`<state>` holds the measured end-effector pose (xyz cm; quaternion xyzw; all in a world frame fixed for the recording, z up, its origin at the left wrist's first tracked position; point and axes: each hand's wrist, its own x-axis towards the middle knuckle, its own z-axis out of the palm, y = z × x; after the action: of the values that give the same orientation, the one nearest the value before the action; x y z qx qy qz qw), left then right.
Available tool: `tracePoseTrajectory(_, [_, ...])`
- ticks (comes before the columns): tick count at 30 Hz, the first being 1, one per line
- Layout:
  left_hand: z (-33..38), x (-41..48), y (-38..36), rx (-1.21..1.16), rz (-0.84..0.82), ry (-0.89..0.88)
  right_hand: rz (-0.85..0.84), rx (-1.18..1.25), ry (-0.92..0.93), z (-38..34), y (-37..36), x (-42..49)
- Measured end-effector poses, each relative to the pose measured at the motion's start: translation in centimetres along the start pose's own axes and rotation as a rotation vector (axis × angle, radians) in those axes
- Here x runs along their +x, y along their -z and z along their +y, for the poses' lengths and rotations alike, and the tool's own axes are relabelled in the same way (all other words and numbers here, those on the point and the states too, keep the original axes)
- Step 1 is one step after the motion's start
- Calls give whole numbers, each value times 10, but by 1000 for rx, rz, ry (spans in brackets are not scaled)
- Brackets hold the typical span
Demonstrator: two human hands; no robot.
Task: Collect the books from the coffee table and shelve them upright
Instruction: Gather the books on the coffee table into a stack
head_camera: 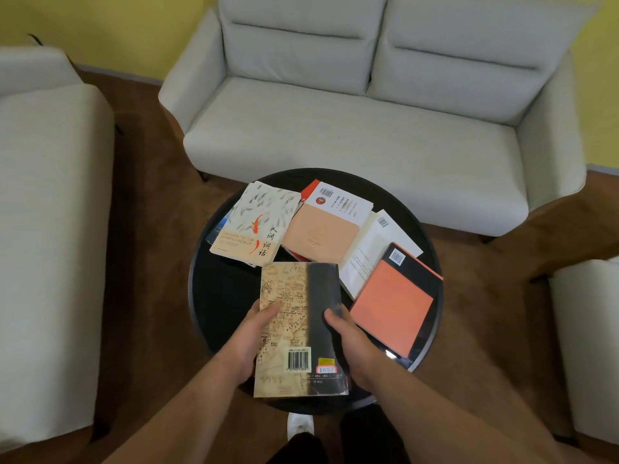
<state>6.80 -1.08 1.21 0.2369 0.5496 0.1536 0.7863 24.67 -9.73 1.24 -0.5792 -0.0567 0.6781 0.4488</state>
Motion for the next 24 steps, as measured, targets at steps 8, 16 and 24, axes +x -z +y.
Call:
tracePoseTrajectory(8, [-29,-10,10,-92,16,151,-5,213,-95,37,12,12])
tracePoseTrajectory(16, [-6,2,10,13,21,15,86,-1,-38,14,11,26])
tracePoseTrajectory(24, [28,13,-3,116,54,28,67,-79,-46,-8,0,34])
